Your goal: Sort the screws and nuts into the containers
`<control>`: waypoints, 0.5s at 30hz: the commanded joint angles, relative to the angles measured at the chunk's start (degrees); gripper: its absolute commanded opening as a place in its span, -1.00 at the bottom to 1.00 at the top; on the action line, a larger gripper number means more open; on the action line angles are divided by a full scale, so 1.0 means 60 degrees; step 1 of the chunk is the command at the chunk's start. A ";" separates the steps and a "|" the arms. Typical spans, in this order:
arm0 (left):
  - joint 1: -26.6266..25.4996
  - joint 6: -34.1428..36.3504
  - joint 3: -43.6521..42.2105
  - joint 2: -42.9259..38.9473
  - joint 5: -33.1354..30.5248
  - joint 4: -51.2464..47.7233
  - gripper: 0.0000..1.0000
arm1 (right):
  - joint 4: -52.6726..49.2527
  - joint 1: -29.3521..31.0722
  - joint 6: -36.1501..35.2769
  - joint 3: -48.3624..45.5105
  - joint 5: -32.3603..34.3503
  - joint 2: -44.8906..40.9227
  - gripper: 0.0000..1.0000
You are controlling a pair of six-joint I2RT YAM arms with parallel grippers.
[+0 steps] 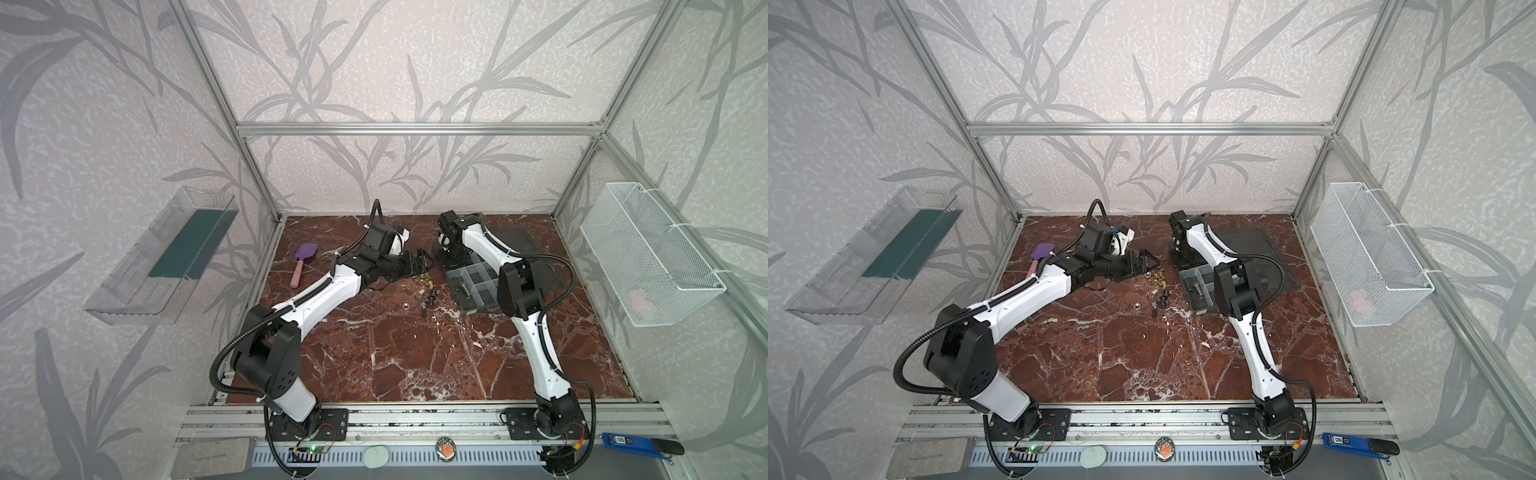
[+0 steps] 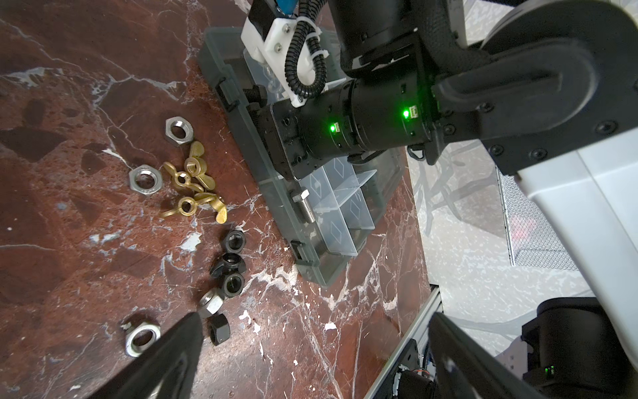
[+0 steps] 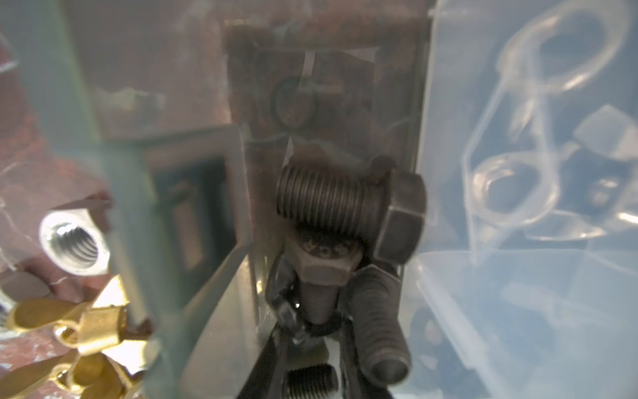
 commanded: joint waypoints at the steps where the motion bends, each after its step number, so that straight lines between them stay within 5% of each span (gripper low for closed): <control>1: 0.0046 0.0073 0.0054 -0.0086 -0.0071 -0.0171 0.98 | 0.0299 -0.0002 0.0313 -0.0318 -0.0088 0.0388 -0.68; 15: 0.0045 0.0176 0.0659 0.0381 -0.0184 -0.0573 0.99 | 0.0786 -0.0773 0.0503 -0.0199 -0.0591 -0.0463 -0.90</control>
